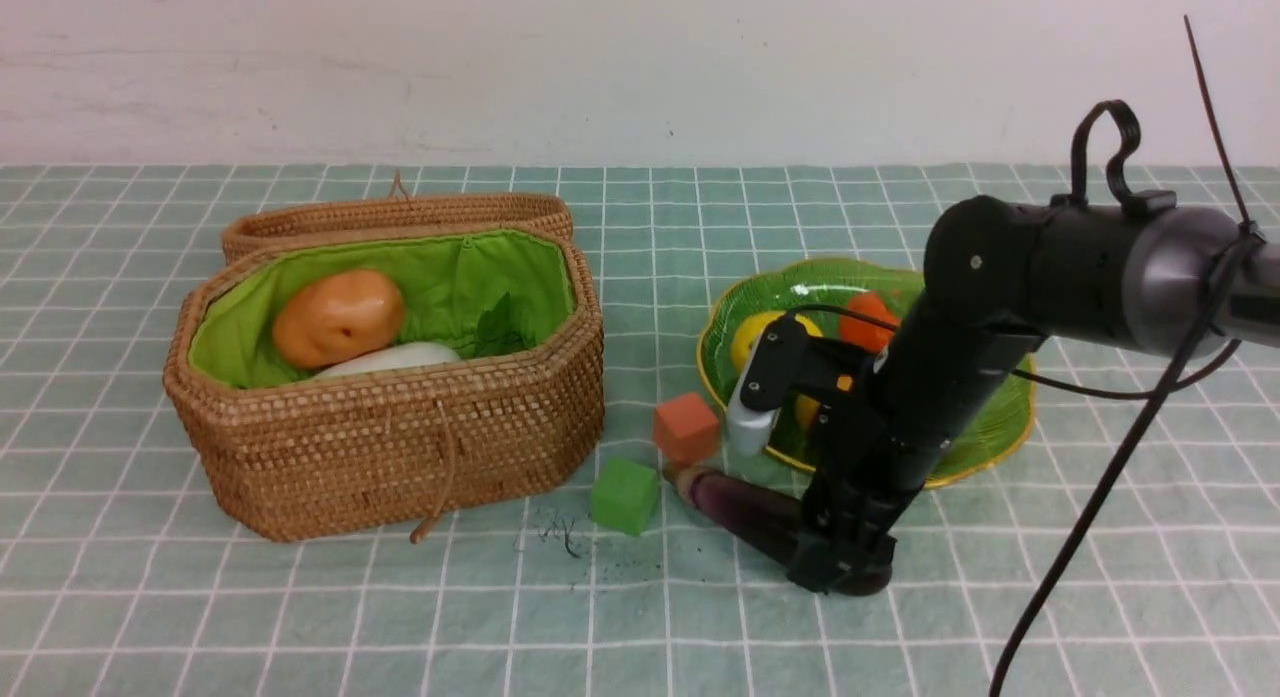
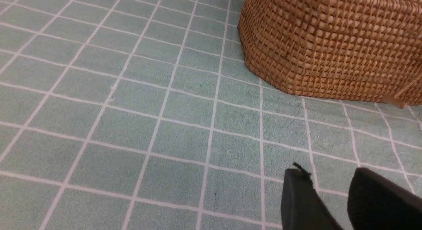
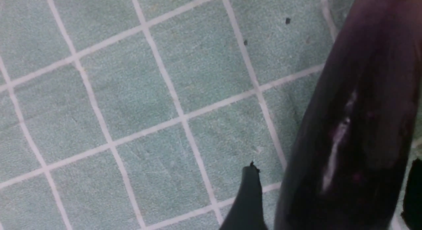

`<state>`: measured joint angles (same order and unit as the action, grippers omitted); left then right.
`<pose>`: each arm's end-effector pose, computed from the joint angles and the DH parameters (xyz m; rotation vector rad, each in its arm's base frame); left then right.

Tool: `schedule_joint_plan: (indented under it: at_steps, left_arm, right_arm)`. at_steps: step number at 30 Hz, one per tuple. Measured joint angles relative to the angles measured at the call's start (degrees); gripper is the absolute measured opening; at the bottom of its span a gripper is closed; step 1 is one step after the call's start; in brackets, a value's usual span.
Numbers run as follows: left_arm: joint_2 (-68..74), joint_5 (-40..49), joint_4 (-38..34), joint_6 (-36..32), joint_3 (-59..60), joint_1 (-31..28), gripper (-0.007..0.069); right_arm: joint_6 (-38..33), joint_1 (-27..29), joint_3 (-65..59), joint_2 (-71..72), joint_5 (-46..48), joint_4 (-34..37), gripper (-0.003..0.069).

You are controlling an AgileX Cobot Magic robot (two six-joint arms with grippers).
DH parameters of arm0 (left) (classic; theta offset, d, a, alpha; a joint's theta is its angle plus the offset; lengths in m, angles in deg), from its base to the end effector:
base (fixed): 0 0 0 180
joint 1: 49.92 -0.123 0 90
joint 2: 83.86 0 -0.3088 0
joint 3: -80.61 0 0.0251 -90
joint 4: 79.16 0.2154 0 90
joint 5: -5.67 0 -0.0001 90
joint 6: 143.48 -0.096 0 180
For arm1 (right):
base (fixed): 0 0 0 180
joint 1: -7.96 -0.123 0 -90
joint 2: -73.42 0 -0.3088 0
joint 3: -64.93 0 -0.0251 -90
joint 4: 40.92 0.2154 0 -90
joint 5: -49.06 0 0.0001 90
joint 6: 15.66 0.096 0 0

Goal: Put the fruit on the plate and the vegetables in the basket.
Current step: Grab an eggplant with your right arm and place it in the basket on the left.

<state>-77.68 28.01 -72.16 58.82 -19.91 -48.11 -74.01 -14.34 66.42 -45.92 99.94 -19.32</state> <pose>-0.0027 0.0045 0.1681 -0.2615 1.8672 -0.1673 0.3362 0.1675 0.2242 -1.5998 2.3463 0.3431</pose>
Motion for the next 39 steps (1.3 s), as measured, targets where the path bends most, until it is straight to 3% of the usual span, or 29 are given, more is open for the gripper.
schedule_joint_plan:
  at_steps: [23,28,36,39]
  left_arm:
    - [0.0,0.0,0.0,0.0,0.0,0.0,0.0237]
    - [0.0,0.0,0.0,0.0,0.0,0.0,0.0237]
    - [0.0,0.0,0.0,0.0,0.0,0.0,0.0237]
    - [0.0,0.0,0.0,0.0,0.0,0.0,0.0237]
  right_arm:
    - [0.0,0.0,0.1,-3.6,0.2,3.6,0.0561]
    - [0.0,0.0,0.6,-3.6,5.2,3.5,0.0454]
    - [0.0,0.0,8.0,-3.2,16.1,4.4,0.0449]
    - [0.0,0.0,16.9,-2.8,18.1,8.7,0.0446]
